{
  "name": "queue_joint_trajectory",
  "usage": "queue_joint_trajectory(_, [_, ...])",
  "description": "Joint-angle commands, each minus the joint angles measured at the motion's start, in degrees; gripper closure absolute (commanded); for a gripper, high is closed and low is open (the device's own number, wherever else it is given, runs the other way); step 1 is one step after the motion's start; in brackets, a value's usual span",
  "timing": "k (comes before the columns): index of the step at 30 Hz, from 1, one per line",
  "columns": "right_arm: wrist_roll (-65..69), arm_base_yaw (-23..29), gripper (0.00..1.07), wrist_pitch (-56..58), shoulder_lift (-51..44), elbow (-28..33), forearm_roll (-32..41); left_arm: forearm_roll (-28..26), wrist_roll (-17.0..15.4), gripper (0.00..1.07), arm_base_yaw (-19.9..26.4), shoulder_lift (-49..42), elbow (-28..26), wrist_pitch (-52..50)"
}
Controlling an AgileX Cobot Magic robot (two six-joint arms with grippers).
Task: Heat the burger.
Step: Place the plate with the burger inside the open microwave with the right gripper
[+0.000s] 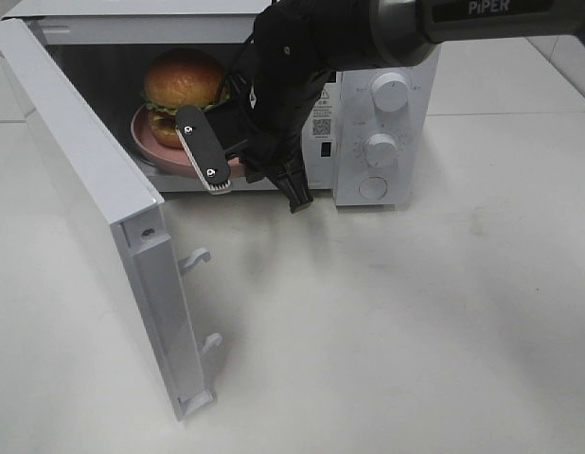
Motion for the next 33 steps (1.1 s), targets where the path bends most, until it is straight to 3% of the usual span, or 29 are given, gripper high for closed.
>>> queue_joint_trajectory(1, [2.2, -0.3, 1.07, -2.9, 0.5, -2.9, -1.5, 0.0, -0.1, 0.14, 0.1, -0.9, 0.2, -0.8])
queue_joint_trajectory(12, [3.7, -0.5, 1.07, -1.3, 7.3, -13.3, -2.2, 0.0, -0.1, 0.14, 0.1, -0.9, 0.2, -0.8])
queue_joint_trajectory(23, [5.2, -1.8, 1.06, -1.4, 10.1, -17.1, -2.8, 0.0, -0.1, 0.14, 0.1, -0.9, 0.2, -0.8])
queue_joint_trajectory(29, [5.9, -2.1, 0.91, -1.5, 10.8, -17.1, -2.5, 0.0, -0.1, 0.14, 0.1, -0.9, 0.2, -0.8])
queue_joint_trajectory(30, [6.0, -2.1, 0.82, -1.7, 11.1, -17.1, -1.3, 0.0, -0.1, 0.14, 0.1, -0.9, 0.2, -0.8])
queue_joint_trajectory(32, [6.0, -2.1, 0.77, -1.7, 11.1, -17.1, -1.1, 0.0, -0.1, 0.14, 0.1, -0.9, 0.2, -0.8])
queue_joint_trajectory(33, [6.0, -2.1, 0.67, -1.9, 11.1, -16.9, -1.1, 0.0, -0.1, 0.14, 0.1, -0.9, 0.2, -0.8])
